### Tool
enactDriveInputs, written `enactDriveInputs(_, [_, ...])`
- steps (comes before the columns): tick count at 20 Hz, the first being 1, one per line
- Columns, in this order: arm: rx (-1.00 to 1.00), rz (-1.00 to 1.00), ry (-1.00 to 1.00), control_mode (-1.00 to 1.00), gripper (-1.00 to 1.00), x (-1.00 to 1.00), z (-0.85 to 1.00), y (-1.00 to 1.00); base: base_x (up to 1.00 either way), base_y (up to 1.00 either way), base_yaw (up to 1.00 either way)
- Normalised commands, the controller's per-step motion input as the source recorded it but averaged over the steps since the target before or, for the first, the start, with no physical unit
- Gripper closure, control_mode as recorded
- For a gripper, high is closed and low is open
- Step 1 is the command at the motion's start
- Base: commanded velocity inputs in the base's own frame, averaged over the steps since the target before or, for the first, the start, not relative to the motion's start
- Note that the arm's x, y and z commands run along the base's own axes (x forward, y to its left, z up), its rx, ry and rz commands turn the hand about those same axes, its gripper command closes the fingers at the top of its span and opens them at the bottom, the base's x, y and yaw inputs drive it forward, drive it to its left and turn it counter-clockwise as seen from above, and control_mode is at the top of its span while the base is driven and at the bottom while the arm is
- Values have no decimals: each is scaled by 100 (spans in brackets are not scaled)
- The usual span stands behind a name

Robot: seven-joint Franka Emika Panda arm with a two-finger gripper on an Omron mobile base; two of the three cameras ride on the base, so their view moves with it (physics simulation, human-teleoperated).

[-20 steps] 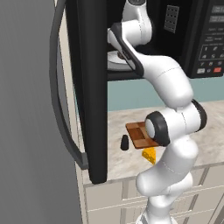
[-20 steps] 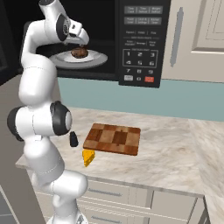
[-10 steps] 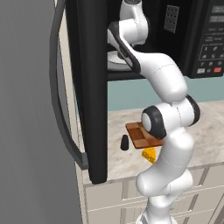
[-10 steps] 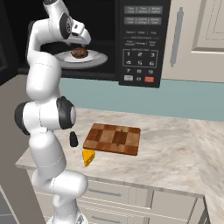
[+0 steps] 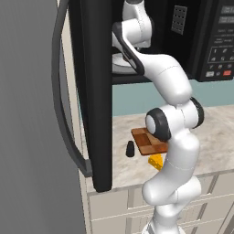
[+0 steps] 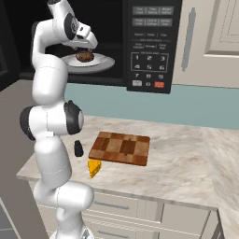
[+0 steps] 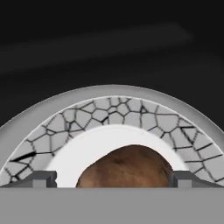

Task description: Retrieve the reheated potato from the microwave, then place the potato, cheese, and condiment on the cutting board.

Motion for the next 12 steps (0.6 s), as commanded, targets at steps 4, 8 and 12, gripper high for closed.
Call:
enactDriveInputs(4, [0,-5,2,-100,-100,-4,-1,0,0,0,0])
enactDriveInputs(8, [0,-6,2,-100,-100,-8,-5,0,0,0,0])
enactDriveInputs(12, [0,-7,0,-100,-100,-11,-12,0,0,0,0])
